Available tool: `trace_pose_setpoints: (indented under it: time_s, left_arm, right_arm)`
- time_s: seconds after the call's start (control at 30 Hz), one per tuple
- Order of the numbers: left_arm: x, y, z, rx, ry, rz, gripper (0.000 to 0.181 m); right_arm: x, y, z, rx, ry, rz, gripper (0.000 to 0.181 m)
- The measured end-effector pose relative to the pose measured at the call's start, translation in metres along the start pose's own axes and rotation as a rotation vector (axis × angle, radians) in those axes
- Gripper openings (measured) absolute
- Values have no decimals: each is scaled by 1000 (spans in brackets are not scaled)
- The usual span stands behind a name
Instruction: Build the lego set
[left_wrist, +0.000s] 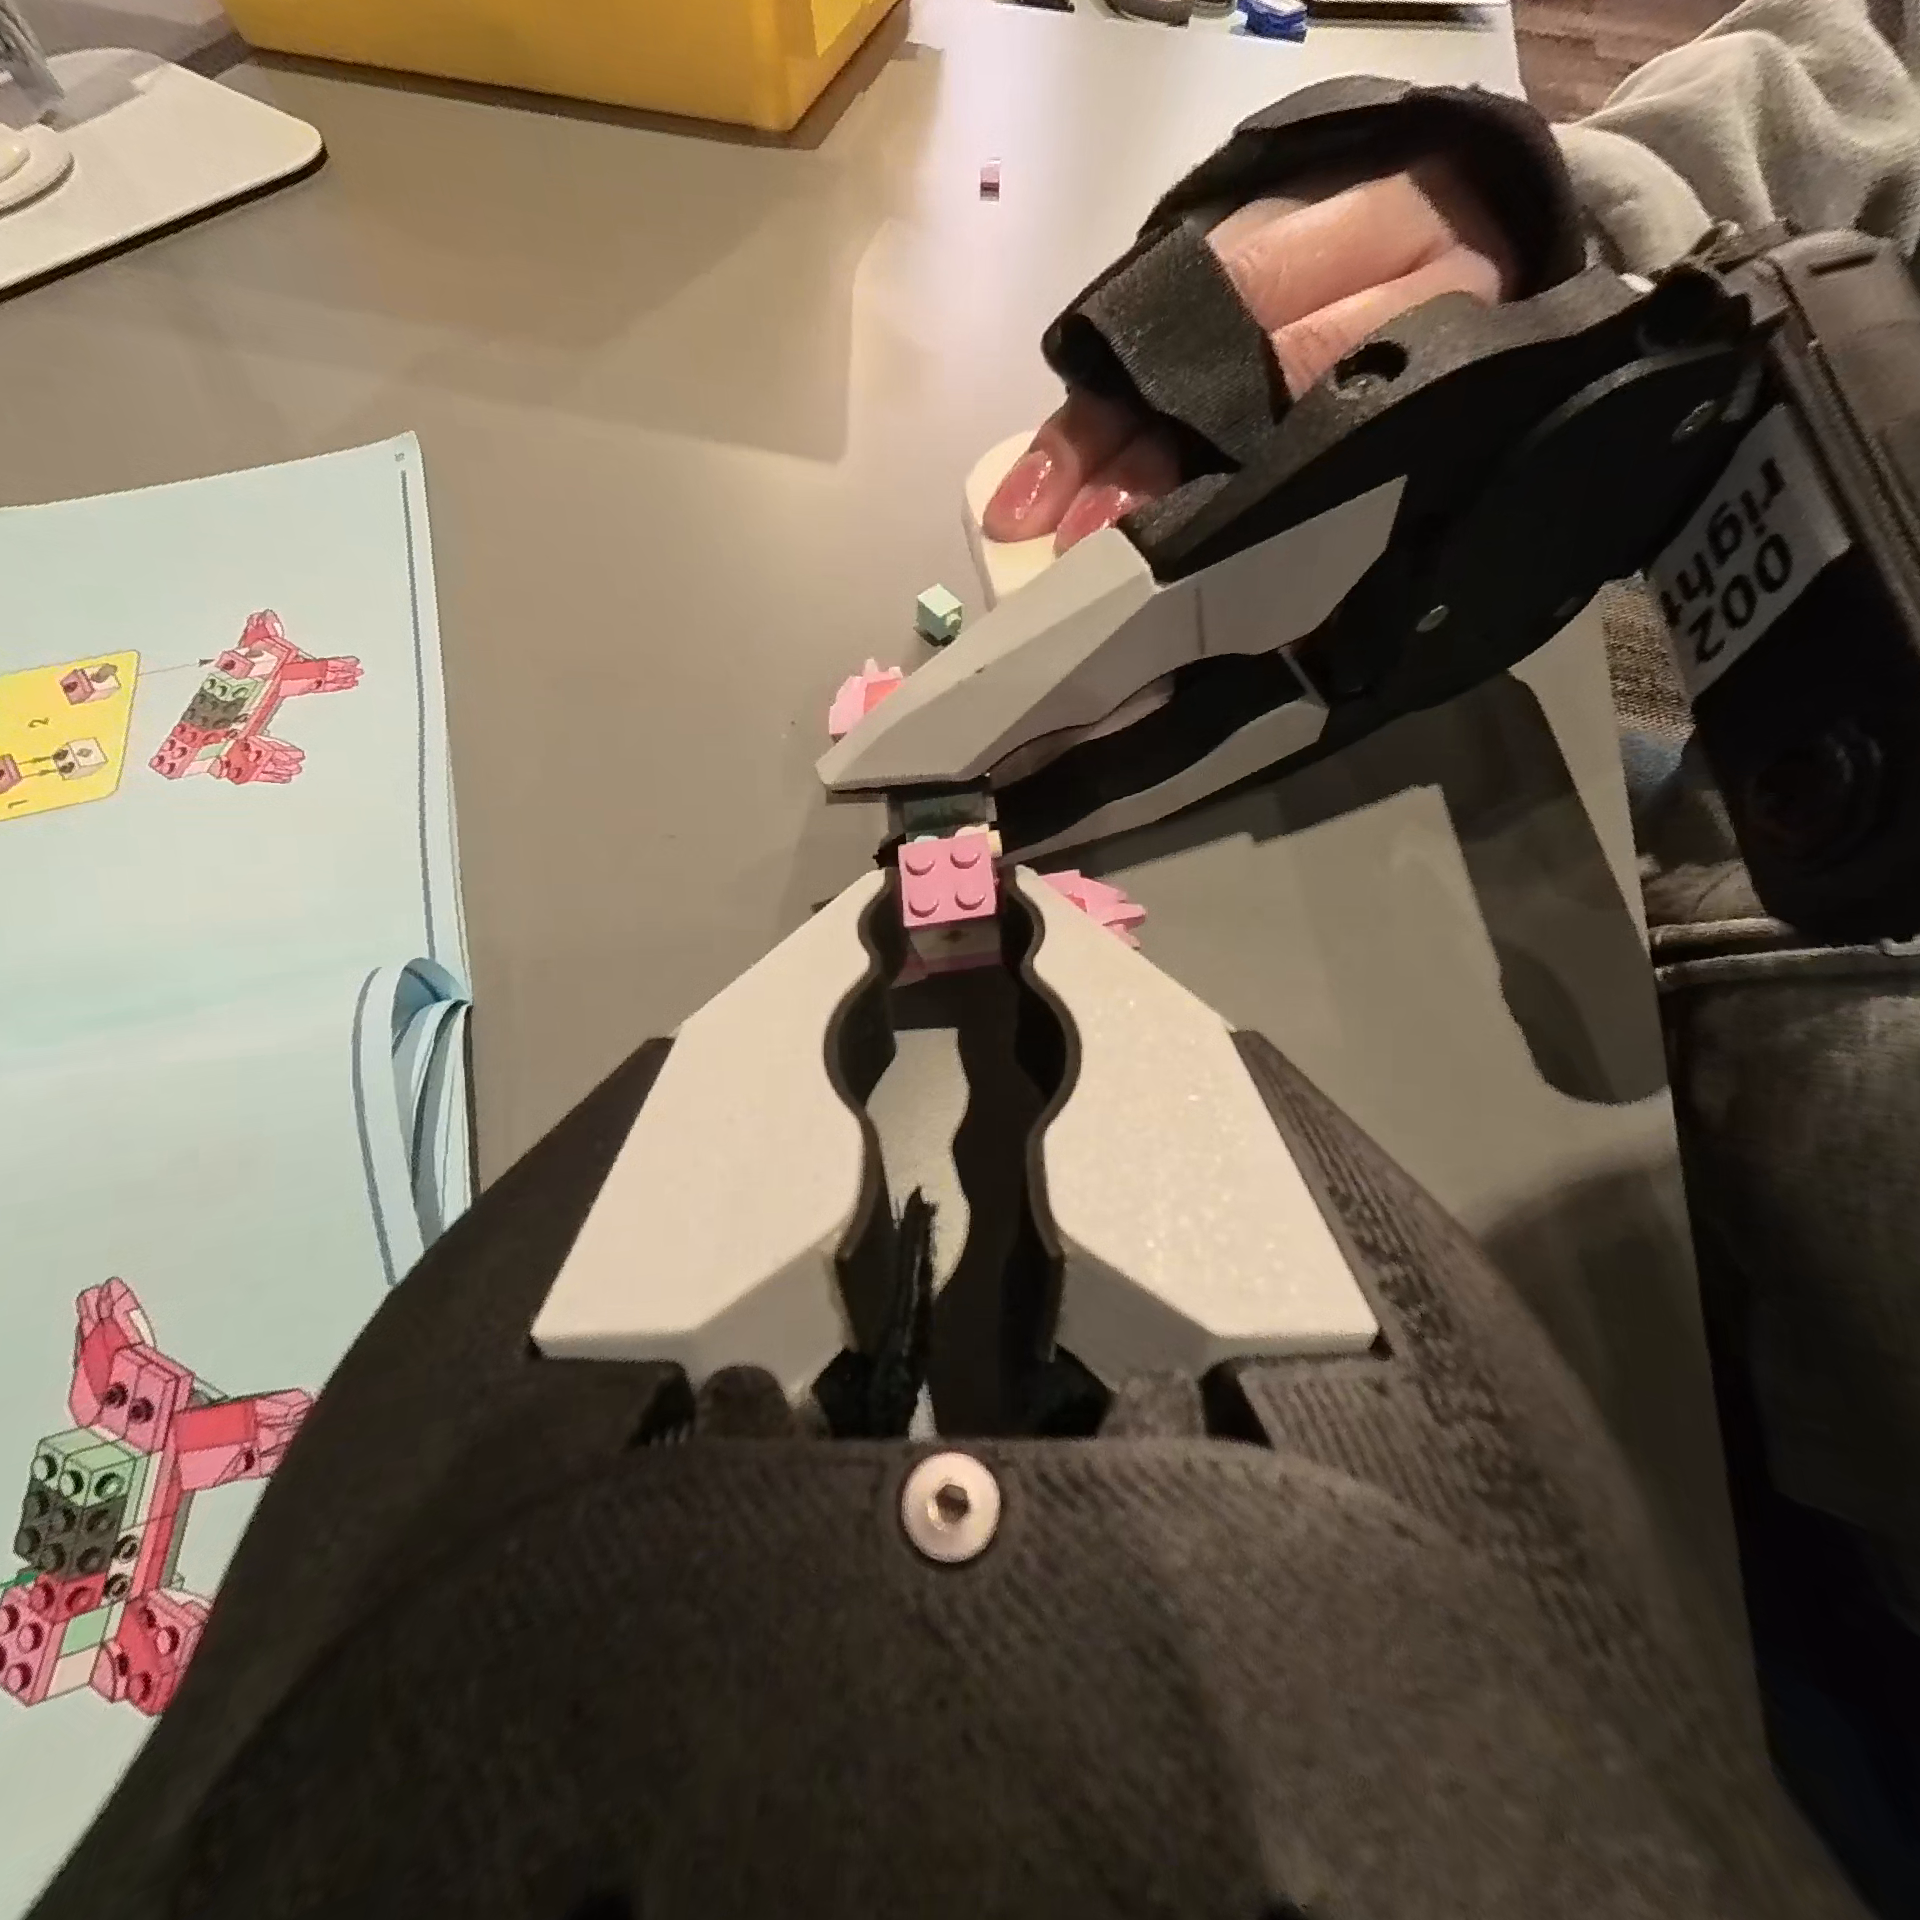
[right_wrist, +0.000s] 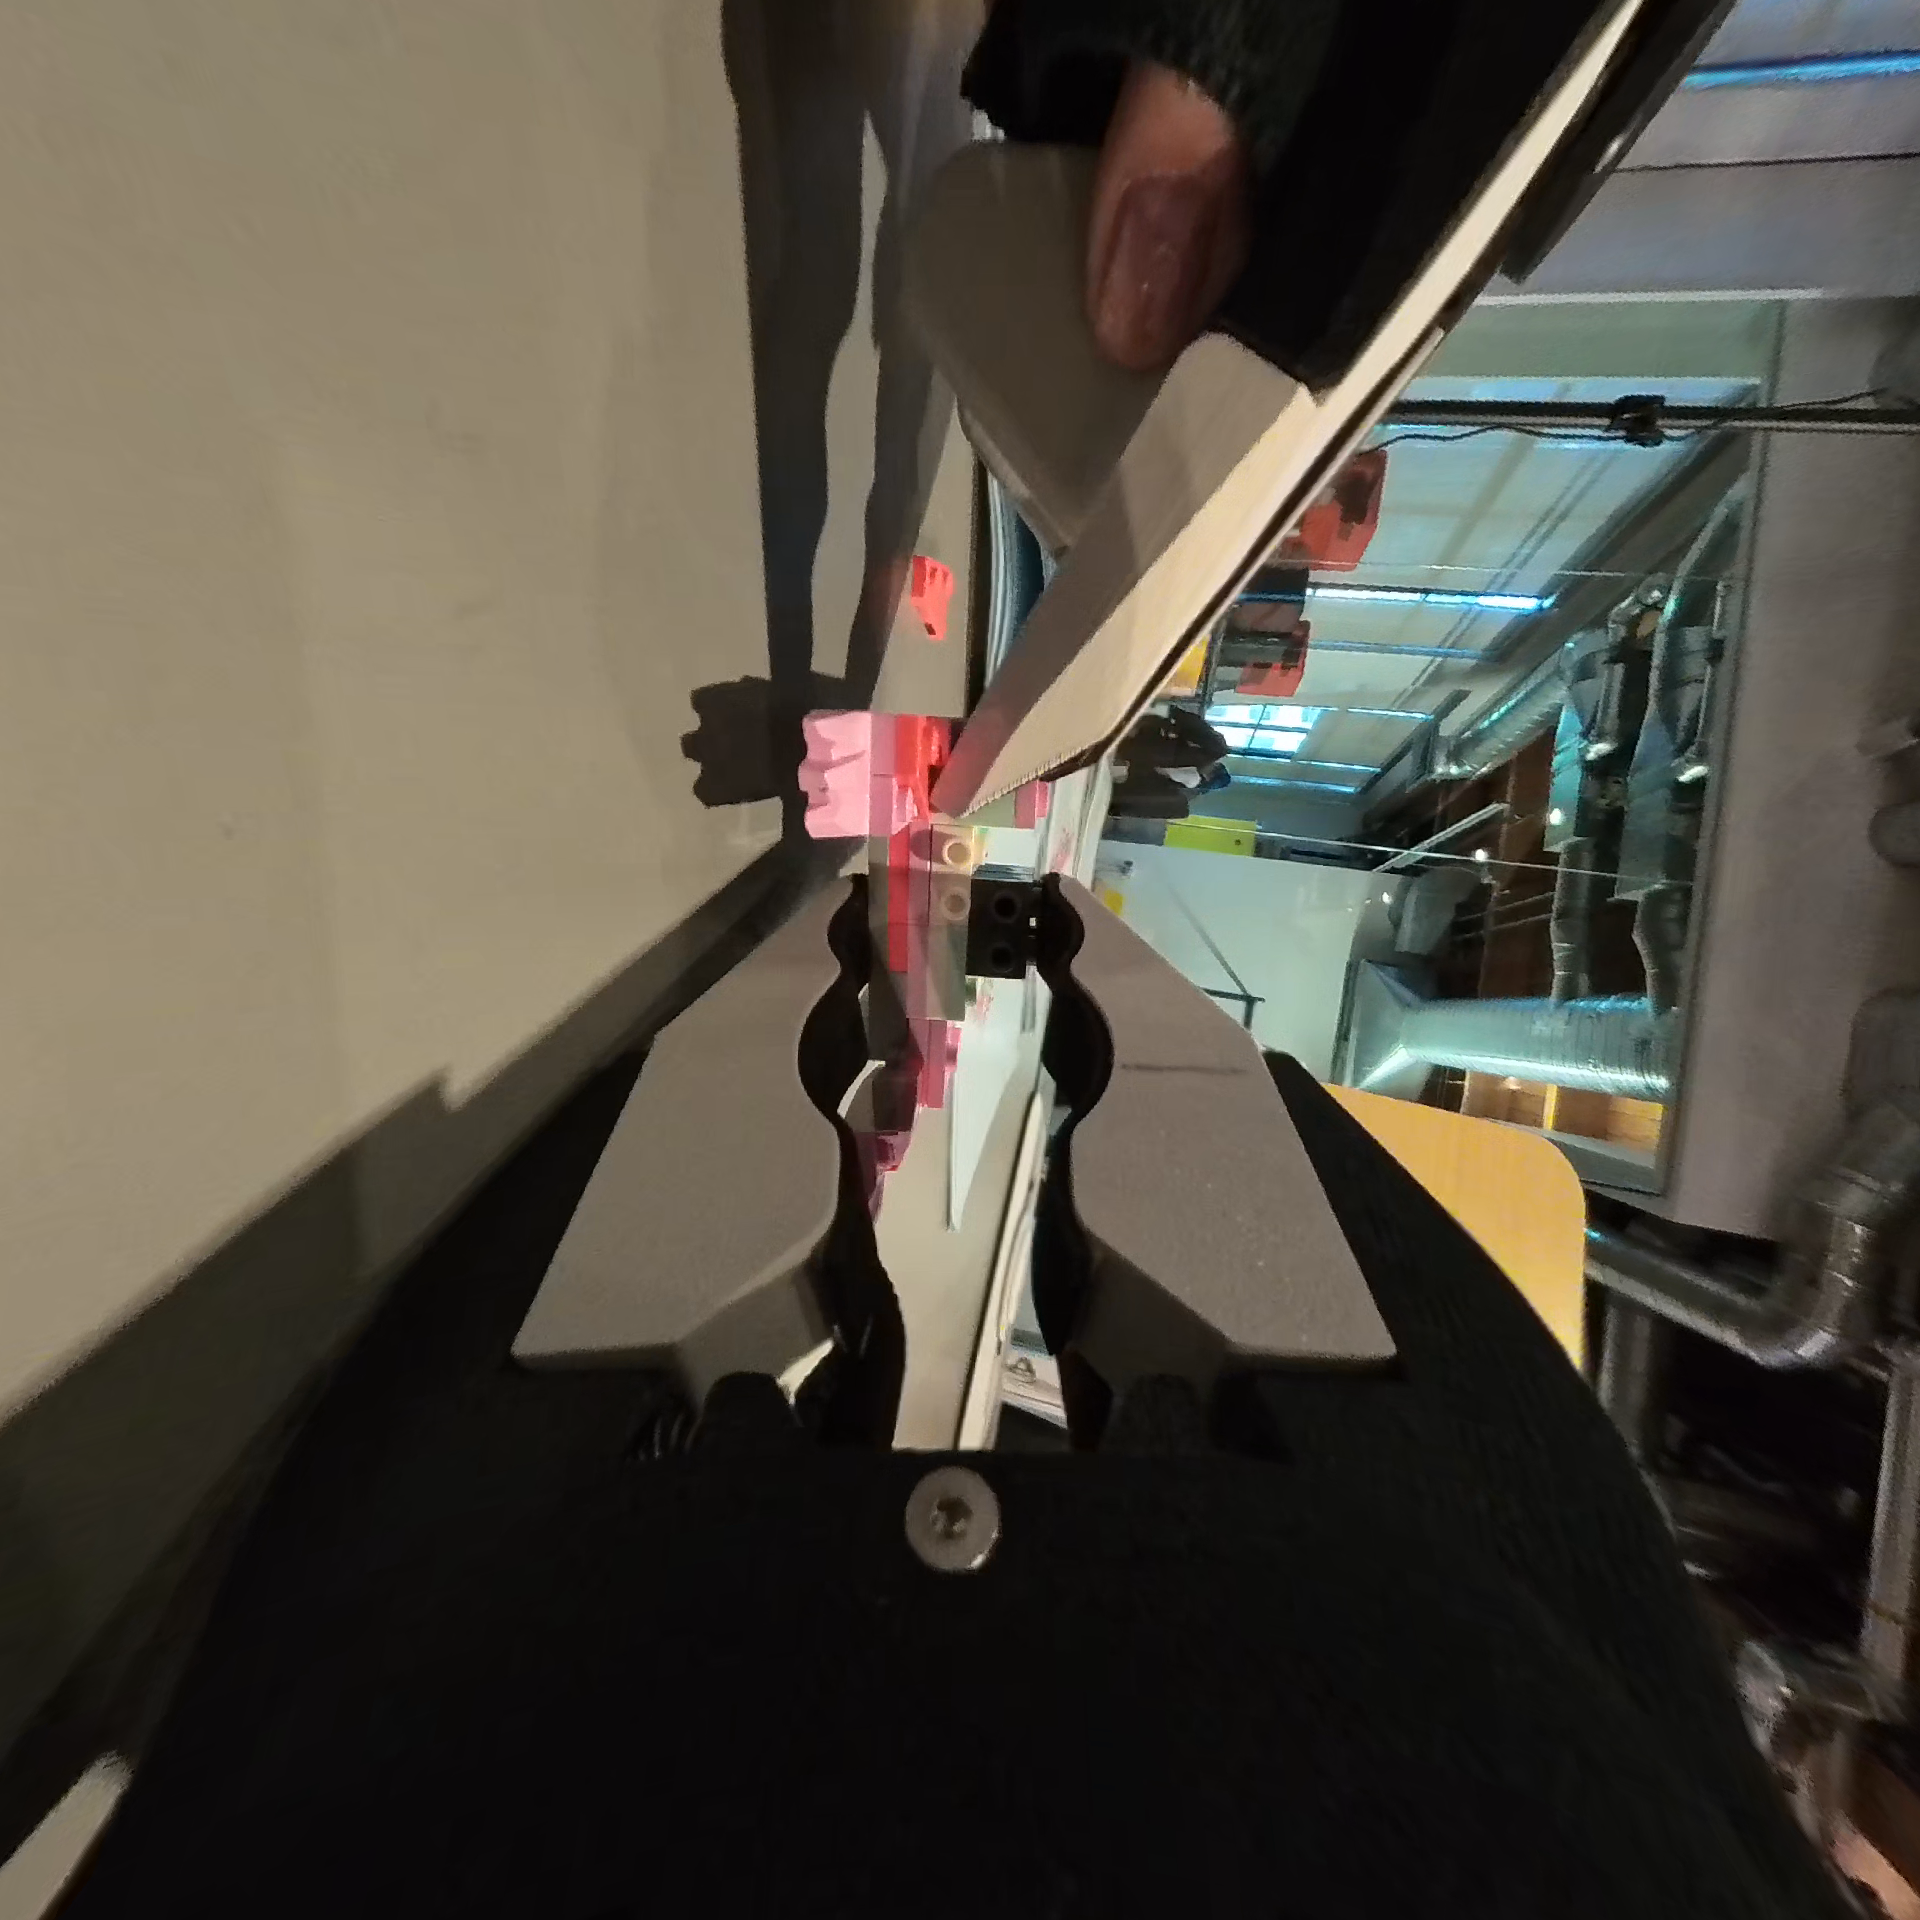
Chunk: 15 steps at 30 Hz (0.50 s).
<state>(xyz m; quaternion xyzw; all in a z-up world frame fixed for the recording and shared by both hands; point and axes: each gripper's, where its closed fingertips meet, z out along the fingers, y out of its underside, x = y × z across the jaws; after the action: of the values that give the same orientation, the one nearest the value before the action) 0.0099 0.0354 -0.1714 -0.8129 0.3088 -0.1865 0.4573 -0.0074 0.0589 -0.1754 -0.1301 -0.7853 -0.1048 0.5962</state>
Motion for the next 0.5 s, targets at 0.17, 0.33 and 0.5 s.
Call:
trace_pose_setpoints:
  time_s: [0.17, 0.33, 0.5]
  left_arm:
    - [-1, -4, -3, 35, 20, -45, 16]
    - [-1, -3, -2, 22, 4, -29, 16]
    - [-1, -4, -3, 32, 8, -34, 16]
  right_arm:
    - [2, -4, 0, 54, -19, 162, 33]
    - [10, 3, -2, 50, -5, 290, 61]
    - [7, -4, -4, 58, 29, 163, 39]
